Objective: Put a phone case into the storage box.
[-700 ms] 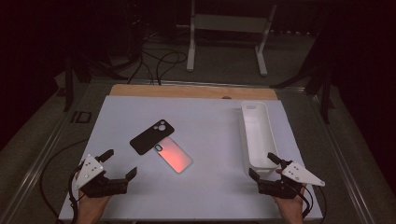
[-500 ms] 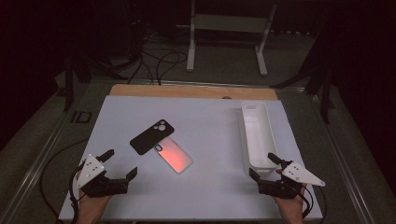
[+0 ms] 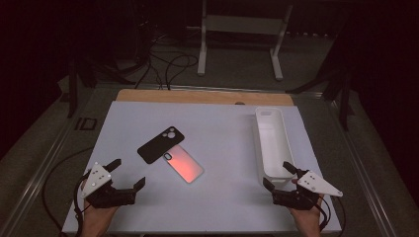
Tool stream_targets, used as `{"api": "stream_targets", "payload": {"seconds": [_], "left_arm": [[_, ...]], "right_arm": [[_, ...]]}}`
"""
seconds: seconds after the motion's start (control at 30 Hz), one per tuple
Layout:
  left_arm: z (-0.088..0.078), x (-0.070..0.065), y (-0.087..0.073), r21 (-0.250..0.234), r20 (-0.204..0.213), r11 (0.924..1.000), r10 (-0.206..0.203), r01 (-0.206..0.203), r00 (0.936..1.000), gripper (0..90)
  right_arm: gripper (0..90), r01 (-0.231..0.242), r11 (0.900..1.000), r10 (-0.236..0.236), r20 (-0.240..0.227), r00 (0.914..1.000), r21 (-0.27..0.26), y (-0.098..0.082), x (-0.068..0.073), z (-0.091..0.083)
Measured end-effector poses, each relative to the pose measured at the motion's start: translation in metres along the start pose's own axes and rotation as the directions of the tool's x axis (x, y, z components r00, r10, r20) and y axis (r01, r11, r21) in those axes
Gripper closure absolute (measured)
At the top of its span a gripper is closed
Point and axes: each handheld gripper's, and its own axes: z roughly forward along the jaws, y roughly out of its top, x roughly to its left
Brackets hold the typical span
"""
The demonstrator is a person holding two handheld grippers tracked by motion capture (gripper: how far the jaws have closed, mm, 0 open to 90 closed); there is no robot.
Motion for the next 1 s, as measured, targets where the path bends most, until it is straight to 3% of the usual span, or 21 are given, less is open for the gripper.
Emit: {"api": "stream_targets", "payload": {"seconds": [0.2, 0.4, 0.5, 0.7, 0.87, 0.97, 1.0], "left_arm": [[0.001, -0.001, 0.006, 0.002, 0.008, 1.0000, 0.002, -0.002, 1.0000, 0.0], [0.008, -0.005, 0.017, 0.038, 0.020, 0.9990, 0.023, -0.024, 0.9995, 0.0], [0.017, -0.007, 0.025, 0.073, 0.020, 0.9965, 0.039, -0.040, 0.9991, 0.2], [0.028, -0.009, 0.036, 0.083, 0.045, 0.9952, 0.049, -0.052, 0.9978, 0.2], [0.043, -0.009, 0.041, 0.102, 0.055, 0.9938, 0.038, -0.044, 0.9977, 0.5], [0.053, -0.007, 0.041, 0.108, 0.065, 0.9939, 0.012, -0.020, 0.9978, 0.5], [0.060, -0.005, 0.041, 0.109, 0.078, 0.9940, -0.013, 0.004, 0.9969, 0.5]], "right_arm": [[8.9, 0.003, 1.000, -0.003, 0.003, 1.0000, 0.010, -0.001, 0.000, 0.001], [8.9, 0.002, 1.000, -0.002, 0.011, 0.9999, 0.012, -0.002, 0.000, 0.002], [8.9, 0.001, 1.000, -0.001, 0.012, 0.9999, 0.014, -0.002, -0.001, 0.002], [9.0, 0.002, 1.000, -0.002, 0.011, 0.9999, 0.017, -0.002, -0.001, 0.003], [9.0, 0.001, 1.000, -0.001, 0.013, 0.9999, 0.015, -0.002, -0.001, 0.003], [9.0, 0.001, 1.000, -0.001, 0.013, 0.9999, 0.018, -0.003, -0.001, 0.004], [9.0, 0.002, 1.000, -0.002, 0.013, 0.9999, 0.019, -0.003, 0.000, 0.004]]}}
